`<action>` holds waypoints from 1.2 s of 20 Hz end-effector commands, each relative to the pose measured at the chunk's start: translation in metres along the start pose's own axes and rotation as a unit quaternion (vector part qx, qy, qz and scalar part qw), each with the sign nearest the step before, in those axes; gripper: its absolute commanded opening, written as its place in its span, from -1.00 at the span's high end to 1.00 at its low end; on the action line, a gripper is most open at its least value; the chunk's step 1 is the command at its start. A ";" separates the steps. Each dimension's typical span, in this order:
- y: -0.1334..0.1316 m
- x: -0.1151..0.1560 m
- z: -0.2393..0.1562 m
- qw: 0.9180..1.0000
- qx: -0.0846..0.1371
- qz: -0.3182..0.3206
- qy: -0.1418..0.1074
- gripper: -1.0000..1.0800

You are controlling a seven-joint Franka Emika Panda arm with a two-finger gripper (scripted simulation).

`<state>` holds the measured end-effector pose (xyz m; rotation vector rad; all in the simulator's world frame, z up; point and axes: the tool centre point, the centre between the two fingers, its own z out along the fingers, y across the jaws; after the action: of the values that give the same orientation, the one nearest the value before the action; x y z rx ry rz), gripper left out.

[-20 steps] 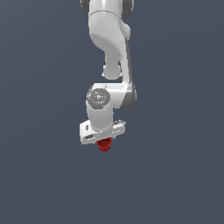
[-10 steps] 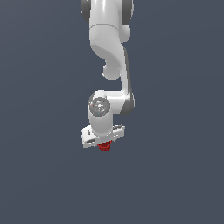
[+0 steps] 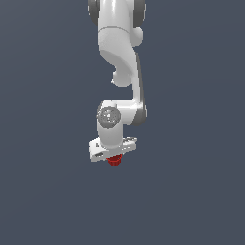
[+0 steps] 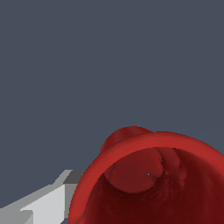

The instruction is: Pick up the object and move it to a goal position.

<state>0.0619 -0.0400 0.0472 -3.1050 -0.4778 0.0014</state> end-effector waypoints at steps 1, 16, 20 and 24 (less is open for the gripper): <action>0.000 0.000 0.000 1.000 0.000 0.000 0.000 1.00; -0.060 -0.008 -0.001 1.000 0.000 0.000 0.000 1.00; -0.103 -0.013 -0.003 1.000 0.000 0.000 0.000 1.00; -0.153 -0.019 -0.004 1.000 0.000 0.000 0.000 1.00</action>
<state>0.0051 0.0827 0.0498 -3.1051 -0.4777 0.0041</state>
